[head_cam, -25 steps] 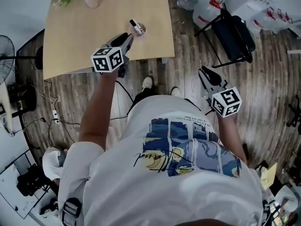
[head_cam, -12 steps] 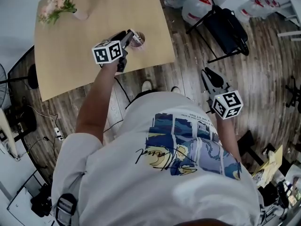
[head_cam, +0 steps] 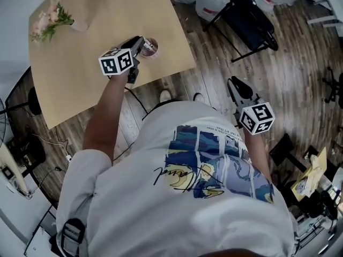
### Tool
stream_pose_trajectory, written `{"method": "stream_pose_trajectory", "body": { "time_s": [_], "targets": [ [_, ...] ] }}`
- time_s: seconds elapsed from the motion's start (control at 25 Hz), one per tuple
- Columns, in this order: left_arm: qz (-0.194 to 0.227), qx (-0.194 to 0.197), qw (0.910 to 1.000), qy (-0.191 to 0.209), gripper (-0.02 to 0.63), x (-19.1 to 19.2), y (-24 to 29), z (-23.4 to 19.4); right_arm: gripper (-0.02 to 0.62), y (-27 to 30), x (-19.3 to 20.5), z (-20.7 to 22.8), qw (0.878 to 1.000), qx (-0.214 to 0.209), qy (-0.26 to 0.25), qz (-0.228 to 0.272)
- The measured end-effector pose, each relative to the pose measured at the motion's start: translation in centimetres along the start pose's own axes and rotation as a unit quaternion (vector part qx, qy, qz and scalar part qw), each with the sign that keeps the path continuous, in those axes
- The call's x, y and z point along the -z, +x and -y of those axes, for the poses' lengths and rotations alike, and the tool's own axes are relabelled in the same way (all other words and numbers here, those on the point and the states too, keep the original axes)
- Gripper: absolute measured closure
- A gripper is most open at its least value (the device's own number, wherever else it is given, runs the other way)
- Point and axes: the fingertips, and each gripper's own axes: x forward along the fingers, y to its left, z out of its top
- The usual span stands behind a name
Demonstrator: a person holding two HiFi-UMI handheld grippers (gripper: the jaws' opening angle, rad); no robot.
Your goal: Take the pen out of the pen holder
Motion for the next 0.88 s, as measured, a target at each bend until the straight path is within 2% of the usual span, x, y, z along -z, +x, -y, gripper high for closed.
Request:
{"method": "stream_pose_trajectory", "body": {
  "time_s": [0.48, 0.88],
  "targets": [
    [0.010, -0.011, 0.9988, 0.047, 0.535, -1.3, -1.5, 2.7, 0.548, 0.4, -0.2, 1.2, 1.000, -0.030, -0.009, 0.002],
    [0.057, -0.051, 0.9947, 0.069, 0.537, -5.4, -5.4, 5.1, 0.551, 0.4, -0.4, 2.3, 0.997, -0.079, -0.024, 0.009]
  ]
}}
